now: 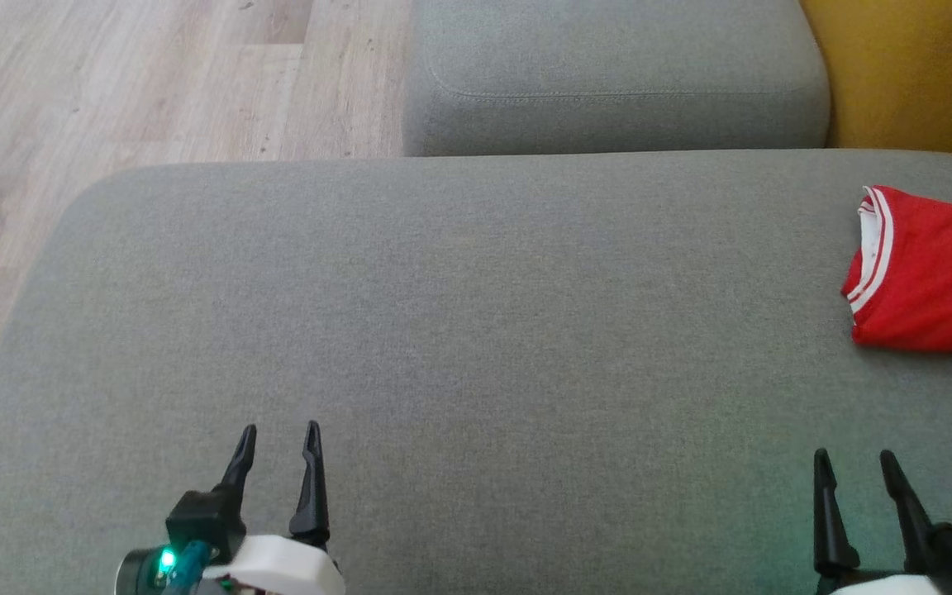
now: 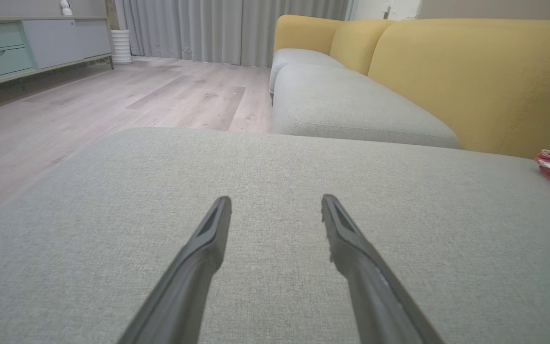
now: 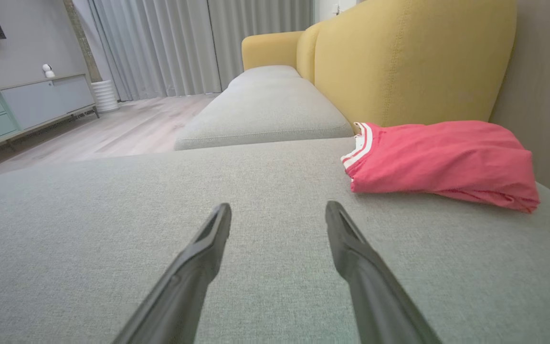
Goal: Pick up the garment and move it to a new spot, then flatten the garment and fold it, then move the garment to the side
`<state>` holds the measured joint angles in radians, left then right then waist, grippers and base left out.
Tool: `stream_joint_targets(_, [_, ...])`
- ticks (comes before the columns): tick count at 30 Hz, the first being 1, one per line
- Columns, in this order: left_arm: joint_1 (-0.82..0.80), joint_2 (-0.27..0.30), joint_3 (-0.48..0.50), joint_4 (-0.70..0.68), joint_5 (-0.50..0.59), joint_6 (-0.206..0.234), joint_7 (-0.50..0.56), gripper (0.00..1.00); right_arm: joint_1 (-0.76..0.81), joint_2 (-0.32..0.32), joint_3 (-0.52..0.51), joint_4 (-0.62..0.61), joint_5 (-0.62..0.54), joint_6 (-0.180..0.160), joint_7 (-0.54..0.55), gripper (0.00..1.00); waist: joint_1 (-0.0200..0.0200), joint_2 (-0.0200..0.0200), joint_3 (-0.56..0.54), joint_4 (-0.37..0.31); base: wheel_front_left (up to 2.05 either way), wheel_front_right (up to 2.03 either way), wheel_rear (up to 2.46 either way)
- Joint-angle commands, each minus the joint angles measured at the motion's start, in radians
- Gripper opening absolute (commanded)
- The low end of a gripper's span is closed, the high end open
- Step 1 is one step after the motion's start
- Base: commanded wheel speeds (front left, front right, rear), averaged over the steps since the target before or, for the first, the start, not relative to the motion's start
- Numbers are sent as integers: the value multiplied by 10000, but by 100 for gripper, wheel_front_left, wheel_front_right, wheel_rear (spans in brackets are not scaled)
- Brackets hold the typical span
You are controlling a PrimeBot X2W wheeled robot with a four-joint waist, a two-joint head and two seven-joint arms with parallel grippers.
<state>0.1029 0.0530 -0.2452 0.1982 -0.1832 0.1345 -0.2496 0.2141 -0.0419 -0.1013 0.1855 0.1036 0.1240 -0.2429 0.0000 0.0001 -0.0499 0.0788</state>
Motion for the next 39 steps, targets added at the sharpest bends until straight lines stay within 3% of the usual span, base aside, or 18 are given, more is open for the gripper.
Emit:
stream_joint_targets(1, [-254,-25,292,-272,33,-83,-122,100,-455,-86,232,-144,64,67,-165,100,0,-1,-12,-26,0,0,0])
stream_joint_targets(31, [-145,-27,271,-105,30,-192,-122,100,-647,-84,459,-129,280,67,-188,100,0,-1,-74,-217,0,0,0])
stream_joint_targets(32, [193,0,-26,196,26,-202,0,0,-204,4,228,213,214,0,-52,0,0,-1,-74,-220,0,0,0])
stream_joint_targets(39, [491,5,0,932,-225,-235,69,0,-65,6,273,1026,460,-4,41,0,0,-1,-64,-235,0,0,0])
